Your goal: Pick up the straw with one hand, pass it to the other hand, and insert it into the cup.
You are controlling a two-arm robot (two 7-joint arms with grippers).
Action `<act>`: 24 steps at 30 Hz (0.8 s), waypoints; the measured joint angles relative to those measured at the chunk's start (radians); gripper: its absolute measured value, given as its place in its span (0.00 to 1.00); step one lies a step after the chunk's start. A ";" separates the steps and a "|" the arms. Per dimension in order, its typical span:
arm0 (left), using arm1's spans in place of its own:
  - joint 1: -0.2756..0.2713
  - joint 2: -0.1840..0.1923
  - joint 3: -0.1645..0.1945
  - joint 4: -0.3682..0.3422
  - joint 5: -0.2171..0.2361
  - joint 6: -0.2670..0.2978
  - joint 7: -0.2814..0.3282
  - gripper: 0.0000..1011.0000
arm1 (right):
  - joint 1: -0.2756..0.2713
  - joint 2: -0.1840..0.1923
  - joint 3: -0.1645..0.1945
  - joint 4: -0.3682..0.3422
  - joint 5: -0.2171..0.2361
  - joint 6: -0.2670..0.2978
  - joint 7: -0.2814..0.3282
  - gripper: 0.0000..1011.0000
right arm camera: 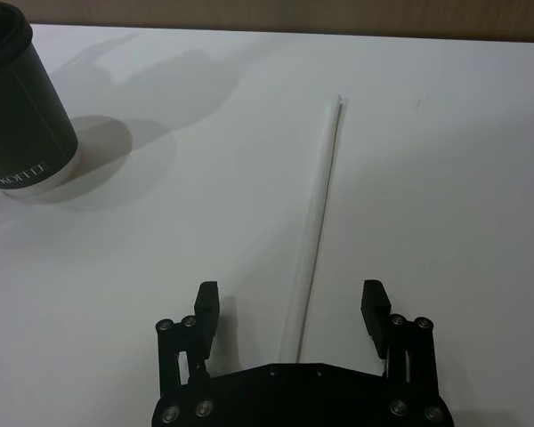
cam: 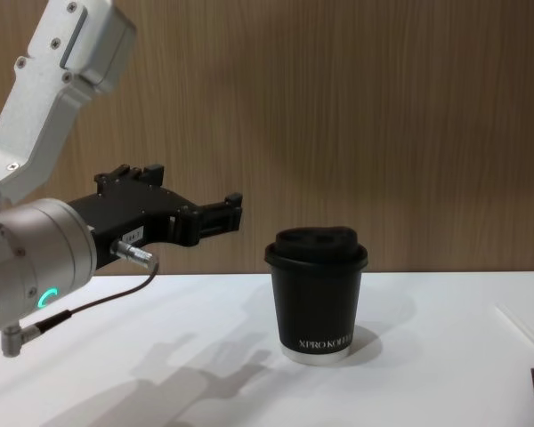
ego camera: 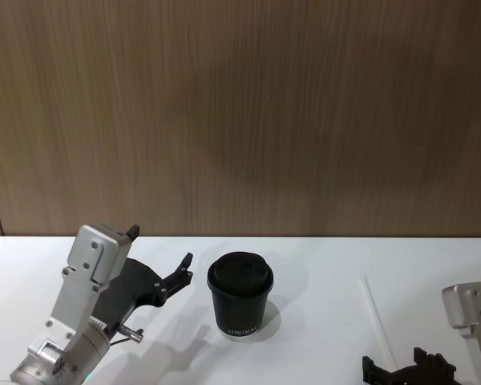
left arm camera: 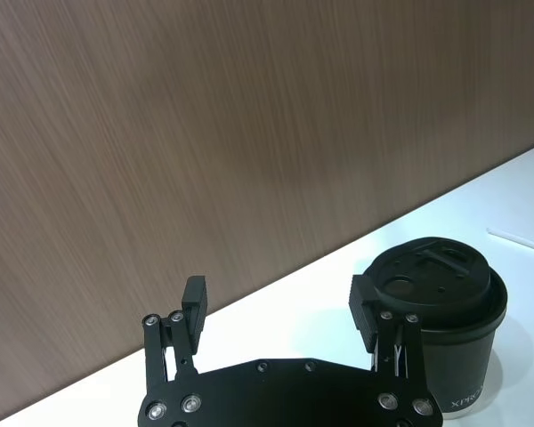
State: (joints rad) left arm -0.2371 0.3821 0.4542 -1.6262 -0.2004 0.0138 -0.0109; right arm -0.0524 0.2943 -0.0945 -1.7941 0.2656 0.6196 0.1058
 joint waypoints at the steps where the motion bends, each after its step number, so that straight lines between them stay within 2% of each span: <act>1: 0.000 0.000 0.000 0.000 0.000 0.000 0.000 0.99 | 0.000 0.001 0.000 0.000 -0.001 0.001 0.001 0.99; 9: 0.000 0.000 0.000 0.000 0.000 0.000 0.000 0.99 | -0.002 0.009 -0.004 0.000 -0.012 0.006 0.011 0.98; 13: 0.000 0.000 0.000 0.000 0.000 0.000 0.000 0.99 | -0.003 0.012 -0.004 0.000 -0.017 0.007 0.015 0.90; 18: 0.000 0.000 0.000 0.000 0.000 0.000 0.000 0.99 | -0.004 0.015 -0.005 -0.001 -0.020 0.009 0.020 0.74; 24: 0.000 0.000 0.000 0.000 0.000 0.000 0.000 0.99 | -0.005 0.016 -0.006 -0.001 -0.022 0.009 0.022 0.68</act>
State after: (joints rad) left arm -0.2371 0.3822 0.4542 -1.6262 -0.2004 0.0138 -0.0109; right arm -0.0571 0.3108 -0.1010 -1.7950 0.2435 0.6289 0.1283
